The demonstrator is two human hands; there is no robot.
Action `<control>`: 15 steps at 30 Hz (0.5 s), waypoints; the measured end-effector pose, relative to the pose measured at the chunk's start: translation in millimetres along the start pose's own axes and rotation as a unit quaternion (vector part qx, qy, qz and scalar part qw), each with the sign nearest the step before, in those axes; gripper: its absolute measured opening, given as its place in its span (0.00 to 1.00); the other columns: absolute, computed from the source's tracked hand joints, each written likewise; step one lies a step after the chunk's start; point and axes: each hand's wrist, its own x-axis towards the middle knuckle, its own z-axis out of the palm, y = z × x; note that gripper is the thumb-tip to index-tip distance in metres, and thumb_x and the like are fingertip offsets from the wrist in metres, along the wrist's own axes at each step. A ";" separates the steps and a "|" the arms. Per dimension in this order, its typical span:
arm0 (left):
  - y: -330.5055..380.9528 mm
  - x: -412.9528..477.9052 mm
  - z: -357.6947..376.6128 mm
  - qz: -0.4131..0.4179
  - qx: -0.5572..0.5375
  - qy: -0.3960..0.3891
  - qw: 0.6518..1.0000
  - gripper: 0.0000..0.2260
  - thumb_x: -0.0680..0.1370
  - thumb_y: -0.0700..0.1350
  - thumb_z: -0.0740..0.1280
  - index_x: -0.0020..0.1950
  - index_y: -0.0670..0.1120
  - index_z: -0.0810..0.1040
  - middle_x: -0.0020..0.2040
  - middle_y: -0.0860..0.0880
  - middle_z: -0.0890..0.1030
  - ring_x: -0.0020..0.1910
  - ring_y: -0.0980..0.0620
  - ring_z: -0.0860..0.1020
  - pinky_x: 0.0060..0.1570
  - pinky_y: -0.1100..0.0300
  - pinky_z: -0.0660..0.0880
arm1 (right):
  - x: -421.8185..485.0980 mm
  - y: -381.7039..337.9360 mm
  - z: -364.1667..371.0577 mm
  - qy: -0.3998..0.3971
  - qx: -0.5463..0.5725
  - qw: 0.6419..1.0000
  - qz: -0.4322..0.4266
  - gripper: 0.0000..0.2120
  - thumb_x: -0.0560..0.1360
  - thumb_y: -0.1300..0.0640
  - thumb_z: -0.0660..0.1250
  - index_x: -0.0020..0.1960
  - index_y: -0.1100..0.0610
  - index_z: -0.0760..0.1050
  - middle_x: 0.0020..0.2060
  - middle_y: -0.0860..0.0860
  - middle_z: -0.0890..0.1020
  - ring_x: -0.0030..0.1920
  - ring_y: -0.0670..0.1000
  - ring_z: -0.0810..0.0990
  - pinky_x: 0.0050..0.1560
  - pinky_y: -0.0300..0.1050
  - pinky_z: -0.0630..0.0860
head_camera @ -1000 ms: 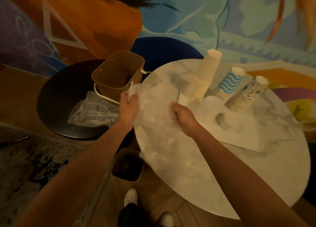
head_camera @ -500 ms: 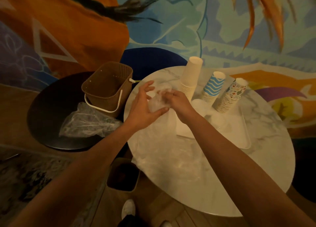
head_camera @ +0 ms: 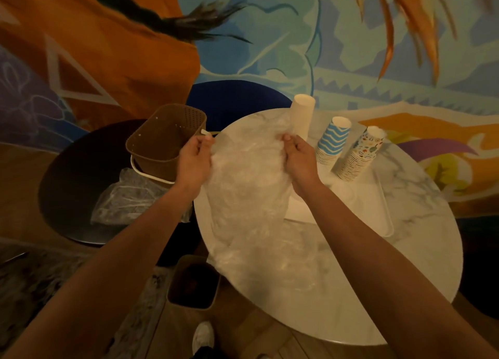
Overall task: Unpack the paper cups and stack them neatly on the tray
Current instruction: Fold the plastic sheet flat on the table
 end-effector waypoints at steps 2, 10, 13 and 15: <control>1.3 2.2 -3.5 0.008 0.012 0.043 0.999 0.10 0.81 0.51 0.58 0.50 0.46 0.74 0.37 0.53 0.75 0.35 0.60 0.72 0.32 0.74 0.69 | 1.3 -0.3 -3.3 0.010 -0.037 0.999 -0.013 0.10 0.81 0.53 0.58 0.48 0.53 0.77 0.32 0.47 0.73 0.34 0.43 0.71 0.36 0.33 0.71; 0.6 -2.7 7.1 -0.019 0.030 -0.185 0.982 0.19 0.74 0.54 0.69 0.61 0.46 0.76 0.59 0.47 0.78 0.57 0.49 0.78 0.55 0.54 0.76 | 2.6 -7.4 0.2 0.027 -0.049 0.998 -0.011 0.10 0.80 0.51 0.58 0.47 0.53 0.76 0.38 0.48 0.77 0.40 0.45 0.74 0.46 0.39 0.72; 4.0 -2.6 3.8 -0.014 -0.009 -0.114 0.993 0.11 0.78 0.53 0.64 0.44 0.48 0.80 0.38 0.53 0.81 0.39 0.59 0.78 0.44 0.64 0.76 | 3.2 -5.7 -8.5 0.029 -0.097 0.995 -0.027 0.11 0.79 0.50 0.60 0.46 0.54 0.78 0.33 0.46 0.75 0.35 0.43 0.72 0.39 0.36 0.70; 7.8 -1.5 2.9 -0.004 -0.003 -0.063 0.998 0.17 0.80 0.53 0.61 0.35 0.46 0.76 0.27 0.55 0.74 0.26 0.63 0.70 0.31 0.68 0.70 | 2.7 -2.8 -12.2 0.026 -0.119 0.992 -0.035 0.11 0.80 0.51 0.60 0.44 0.54 0.78 0.31 0.45 0.73 0.32 0.43 0.69 0.36 0.36 0.68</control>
